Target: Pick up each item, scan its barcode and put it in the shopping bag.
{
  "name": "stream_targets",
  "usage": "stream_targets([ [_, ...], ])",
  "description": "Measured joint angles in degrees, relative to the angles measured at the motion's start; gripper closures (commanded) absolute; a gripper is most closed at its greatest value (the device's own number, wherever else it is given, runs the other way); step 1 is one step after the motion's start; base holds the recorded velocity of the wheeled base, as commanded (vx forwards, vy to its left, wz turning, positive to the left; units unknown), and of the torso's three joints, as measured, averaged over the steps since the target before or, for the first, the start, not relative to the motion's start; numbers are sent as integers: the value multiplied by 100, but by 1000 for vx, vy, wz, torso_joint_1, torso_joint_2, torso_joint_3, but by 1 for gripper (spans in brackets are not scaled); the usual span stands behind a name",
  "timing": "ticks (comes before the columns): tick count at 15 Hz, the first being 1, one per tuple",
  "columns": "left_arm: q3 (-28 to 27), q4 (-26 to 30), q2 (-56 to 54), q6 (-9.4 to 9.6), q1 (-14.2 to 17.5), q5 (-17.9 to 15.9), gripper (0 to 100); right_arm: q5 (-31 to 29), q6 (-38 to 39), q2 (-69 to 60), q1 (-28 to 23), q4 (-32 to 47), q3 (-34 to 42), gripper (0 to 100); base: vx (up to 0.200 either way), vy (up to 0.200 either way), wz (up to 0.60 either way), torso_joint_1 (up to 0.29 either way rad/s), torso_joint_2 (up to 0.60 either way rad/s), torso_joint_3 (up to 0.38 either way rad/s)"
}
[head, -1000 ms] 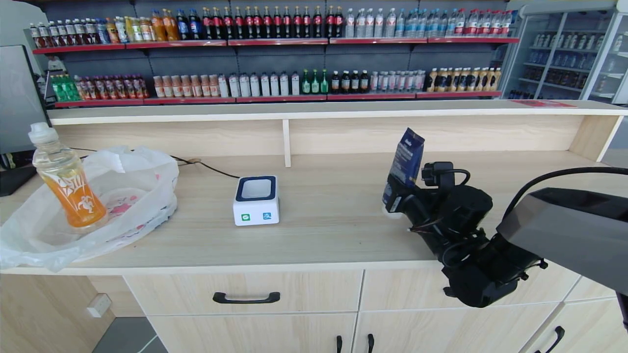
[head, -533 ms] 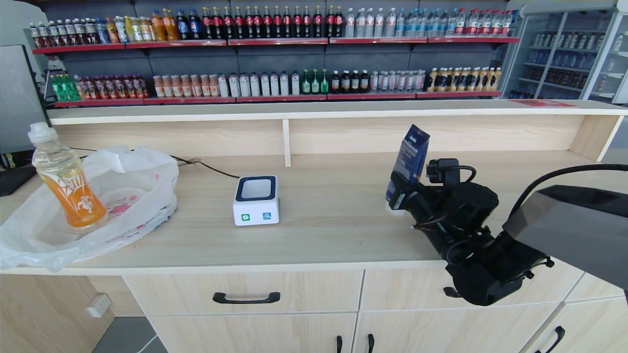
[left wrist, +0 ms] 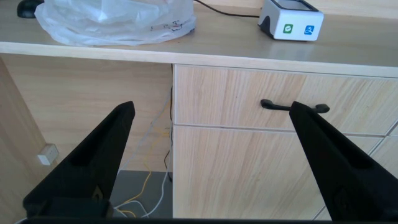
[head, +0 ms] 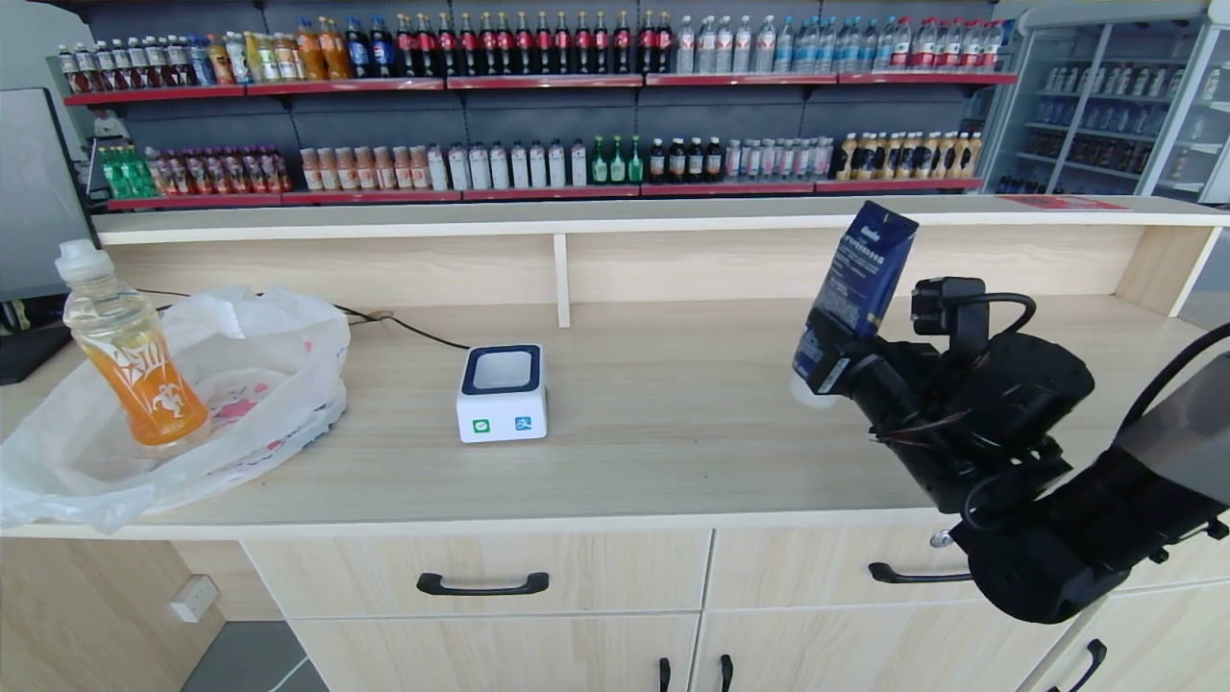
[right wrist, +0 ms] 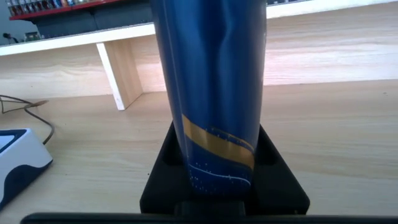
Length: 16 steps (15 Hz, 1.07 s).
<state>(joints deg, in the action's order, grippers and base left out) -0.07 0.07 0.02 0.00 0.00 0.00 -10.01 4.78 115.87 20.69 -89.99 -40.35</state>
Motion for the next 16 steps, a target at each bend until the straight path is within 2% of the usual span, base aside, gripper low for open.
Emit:
stream_targets([
  [6,0,0,0,0,0,0,0,-50,-144,-1141,-167,5,863,100,0,0,0,0,0,0],
  [13,0,0,0,0,0,0,0,-17,-366,-1882,-269,2,1480,100,0,0,0,0,0,0],
  [16,0,2,0,0,0,0,0,9,-421,-2138,-60,7,1809,100,0,0,0,0,0,0],
])
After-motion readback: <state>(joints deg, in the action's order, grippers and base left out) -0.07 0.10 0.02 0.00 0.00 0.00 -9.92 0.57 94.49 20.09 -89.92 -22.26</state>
